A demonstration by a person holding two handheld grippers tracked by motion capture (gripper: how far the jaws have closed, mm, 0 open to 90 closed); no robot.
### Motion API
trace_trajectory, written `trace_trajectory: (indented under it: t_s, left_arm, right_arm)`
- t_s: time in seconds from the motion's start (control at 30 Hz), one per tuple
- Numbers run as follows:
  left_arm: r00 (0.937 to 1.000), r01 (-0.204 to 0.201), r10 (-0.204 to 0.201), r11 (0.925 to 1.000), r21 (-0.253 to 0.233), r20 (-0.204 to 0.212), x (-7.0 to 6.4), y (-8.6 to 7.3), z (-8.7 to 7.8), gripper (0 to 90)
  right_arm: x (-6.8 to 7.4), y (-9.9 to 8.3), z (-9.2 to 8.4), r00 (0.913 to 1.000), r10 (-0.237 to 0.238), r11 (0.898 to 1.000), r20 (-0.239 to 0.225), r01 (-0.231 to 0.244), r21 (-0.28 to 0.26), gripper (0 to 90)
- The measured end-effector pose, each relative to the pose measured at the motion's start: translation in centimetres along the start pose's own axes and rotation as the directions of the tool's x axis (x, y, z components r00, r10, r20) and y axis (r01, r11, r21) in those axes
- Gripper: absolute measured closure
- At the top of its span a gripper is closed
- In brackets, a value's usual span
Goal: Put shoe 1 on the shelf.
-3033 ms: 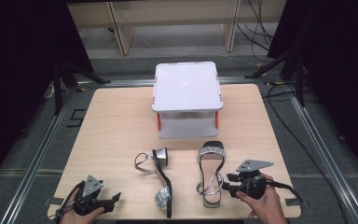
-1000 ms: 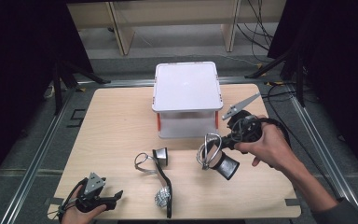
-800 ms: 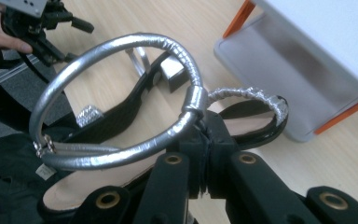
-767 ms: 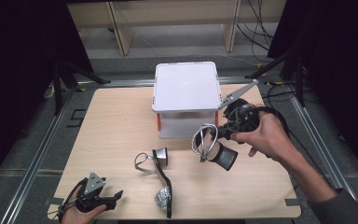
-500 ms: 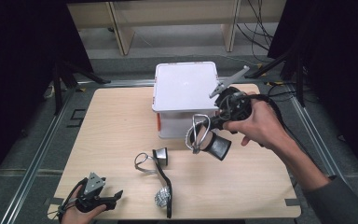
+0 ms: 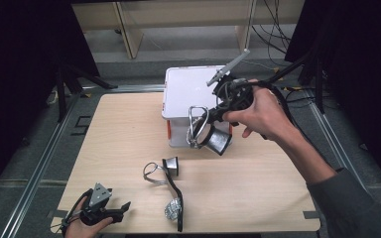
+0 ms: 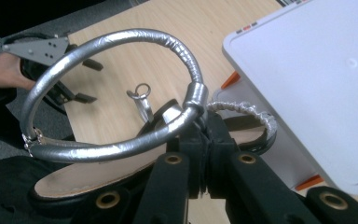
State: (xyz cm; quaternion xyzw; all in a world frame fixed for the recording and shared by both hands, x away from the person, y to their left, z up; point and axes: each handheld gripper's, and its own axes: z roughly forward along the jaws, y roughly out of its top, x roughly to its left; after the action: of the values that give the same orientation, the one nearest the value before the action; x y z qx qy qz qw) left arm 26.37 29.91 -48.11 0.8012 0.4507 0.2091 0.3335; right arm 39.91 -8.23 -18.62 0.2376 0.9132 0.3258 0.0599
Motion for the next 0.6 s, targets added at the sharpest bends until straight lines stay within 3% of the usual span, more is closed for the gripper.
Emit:
trace_trajectory:
  t_s: [0.07, 0.1, 0.33, 0.6]
  left_arm:
    - [1.0, -0.003, 0.003, 1.0, -0.002, -0.004, 0.0, 0.0, 0.0, 18.1]
    - [1.0, -0.003, 0.003, 1.0, -0.001, -0.005, 0.1, 0.0, 0.0, 18.0]
    - [0.9999, -0.012, 0.012, 0.9999, 0.007, -0.001, 0.1, 0.0, -0.1, 18.0]
    - [0.9999, -0.01, 0.01, 0.9999, 0.002, -0.004, 0.0, 0.0, 0.0, 18.1]
  right_arm:
    - [0.3, 0.7, -0.3, 0.9998, 0.015, 1.0, -0.015, -0.015, 0.006, 88.6]
    - [0.3, 1.1, -0.4, 0.9998, -0.01, 1.0, -0.018, 0.01, 0.002, 88.5]
    - [0.6, 4.2, -2.0, 0.9995, -0.024, 0.999, -0.019, 0.024, -0.024, 88.6]
    - [-0.2, 7.4, -2.6, 0.9998, -0.009, 1.0, 0.018, 0.009, -0.012, 88.6]
